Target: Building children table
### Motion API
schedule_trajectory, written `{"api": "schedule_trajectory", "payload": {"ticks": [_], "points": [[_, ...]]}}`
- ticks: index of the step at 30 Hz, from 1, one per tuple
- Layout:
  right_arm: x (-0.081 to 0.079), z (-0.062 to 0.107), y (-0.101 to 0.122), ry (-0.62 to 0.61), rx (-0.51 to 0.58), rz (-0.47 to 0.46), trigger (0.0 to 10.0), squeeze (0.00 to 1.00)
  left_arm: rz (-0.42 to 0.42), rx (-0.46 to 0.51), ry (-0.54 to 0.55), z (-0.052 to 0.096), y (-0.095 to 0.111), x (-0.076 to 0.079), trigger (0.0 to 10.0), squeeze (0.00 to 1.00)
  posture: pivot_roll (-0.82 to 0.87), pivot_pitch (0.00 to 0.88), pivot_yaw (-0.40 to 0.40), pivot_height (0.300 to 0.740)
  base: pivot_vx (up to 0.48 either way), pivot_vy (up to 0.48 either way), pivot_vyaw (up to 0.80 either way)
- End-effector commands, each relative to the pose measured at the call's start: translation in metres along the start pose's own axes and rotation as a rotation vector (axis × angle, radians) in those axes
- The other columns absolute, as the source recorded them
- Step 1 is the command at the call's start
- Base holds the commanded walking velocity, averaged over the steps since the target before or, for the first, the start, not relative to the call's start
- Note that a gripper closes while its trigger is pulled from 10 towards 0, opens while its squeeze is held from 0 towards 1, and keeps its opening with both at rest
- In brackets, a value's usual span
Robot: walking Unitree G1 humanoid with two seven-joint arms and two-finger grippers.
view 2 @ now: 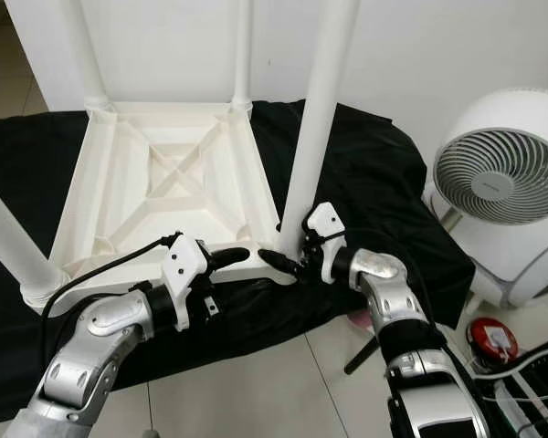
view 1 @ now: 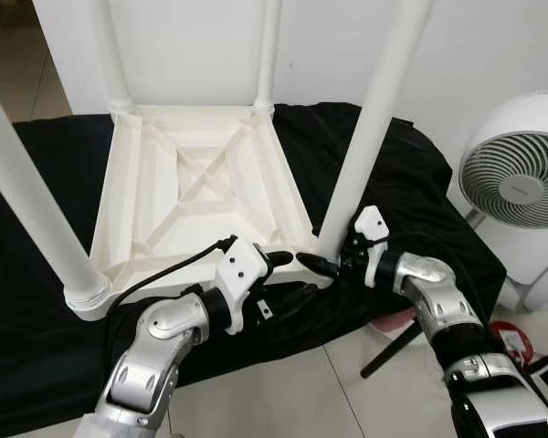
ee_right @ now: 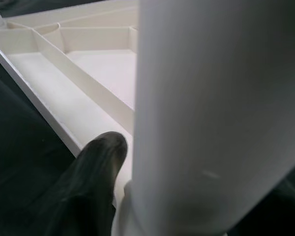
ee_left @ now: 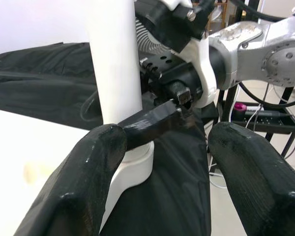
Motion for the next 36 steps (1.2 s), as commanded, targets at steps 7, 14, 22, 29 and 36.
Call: {"api": "schedule_trajectory", "payload": {"ticks": [7, 14, 22, 29, 36], "points": [[-0.014, -0.01, -0.014, 0.095, -0.052, -0.017, 0.0, 0.0, 0.008, -0.015, 0.057, 0.0, -0.003, -0.005, 10.0, 0.0, 0.01, 0.0, -0.064, 0.74, 0.0, 0.0, 0.0], [-0.013, -0.009, -0.018, 0.039, -0.016, -0.037, 4.4, 0.0, 0.014, -0.015, 0.058, 0.0, -0.004, -0.004, 10.0, 0.0, 0.01, 0.0, -0.067, 0.74, 0.0, 0.0, 0.0], [-0.01, -0.009, -0.006, -0.147, 0.086, -0.097, 10.0, 0.0, 0.018, -0.02, 0.05, 0.0, -0.006, -0.001, 10.0, 0.0, 0.0, 0.0, -0.077, 0.74, 0.0, 0.0, 0.0], [-0.019, -0.008, 0.008, -0.345, 0.184, -0.134, 10.0, 0.0, 0.016, -0.023, 0.045, 0.0, -0.007, 0.0, 10.0, 0.0, 0.0, 0.0, -0.084, 0.74, 0.0, 0.0, 0.0], [-0.008, 0.0, 0.013, -0.732, 0.218, -0.165, 10.0, 0.0, 0.021, -0.022, 0.042, 0.0, -0.007, 0.003, 10.0, 0.0, 0.0, 0.0, -0.091, 0.74, 0.0, 0.0, 0.0]]}}
Point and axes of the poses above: a point about 5 cm out from each wrist's last joint towards the gripper, its own z axis pointing back from the gripper into the wrist, its own y axis along the axis of the wrist's last joint, x = y × z, the point moved 5 cm from there along -z, pointing out of the wrist towards the gripper, and after that the axes turned 8 degrees about -z, right-handed, at the moved point
